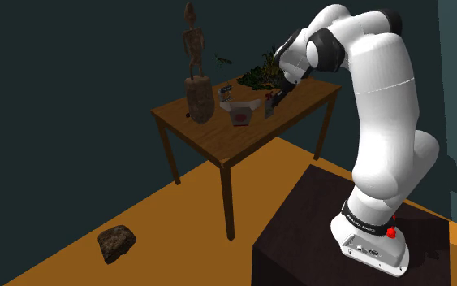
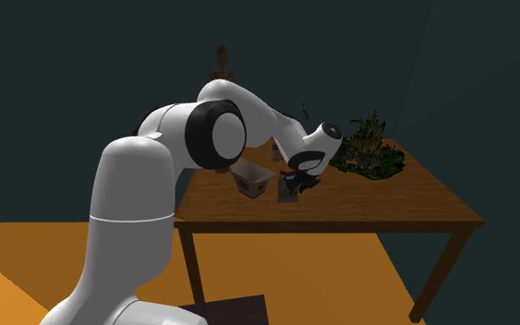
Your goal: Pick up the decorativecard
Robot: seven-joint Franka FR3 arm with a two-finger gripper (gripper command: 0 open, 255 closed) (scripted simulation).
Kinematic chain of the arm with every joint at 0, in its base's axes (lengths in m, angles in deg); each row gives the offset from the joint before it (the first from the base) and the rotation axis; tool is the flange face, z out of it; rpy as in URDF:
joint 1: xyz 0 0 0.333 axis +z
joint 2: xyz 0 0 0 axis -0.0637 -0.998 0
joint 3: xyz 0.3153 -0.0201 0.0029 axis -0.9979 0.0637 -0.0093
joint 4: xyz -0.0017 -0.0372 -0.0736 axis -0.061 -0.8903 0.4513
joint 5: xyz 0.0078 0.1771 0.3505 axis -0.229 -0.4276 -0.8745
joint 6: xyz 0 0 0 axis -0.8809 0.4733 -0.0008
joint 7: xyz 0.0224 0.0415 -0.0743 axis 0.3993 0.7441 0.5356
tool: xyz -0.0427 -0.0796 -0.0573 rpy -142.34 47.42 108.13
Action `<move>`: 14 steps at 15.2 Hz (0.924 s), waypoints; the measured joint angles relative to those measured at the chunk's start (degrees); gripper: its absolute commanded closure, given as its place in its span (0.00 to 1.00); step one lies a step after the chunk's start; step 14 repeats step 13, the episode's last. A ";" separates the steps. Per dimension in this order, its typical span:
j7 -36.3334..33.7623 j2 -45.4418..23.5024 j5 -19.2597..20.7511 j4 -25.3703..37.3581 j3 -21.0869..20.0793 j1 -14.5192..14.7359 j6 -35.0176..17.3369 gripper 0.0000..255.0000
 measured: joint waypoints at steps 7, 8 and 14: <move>-3.15 2.76 3.07 1.08 1.53 0.99 2.76 1.00; -3.50 3.37 3.50 0.85 1.75 1.24 2.96 1.00; -5.55 4.87 5.44 2.26 2.65 1.60 5.21 1.00</move>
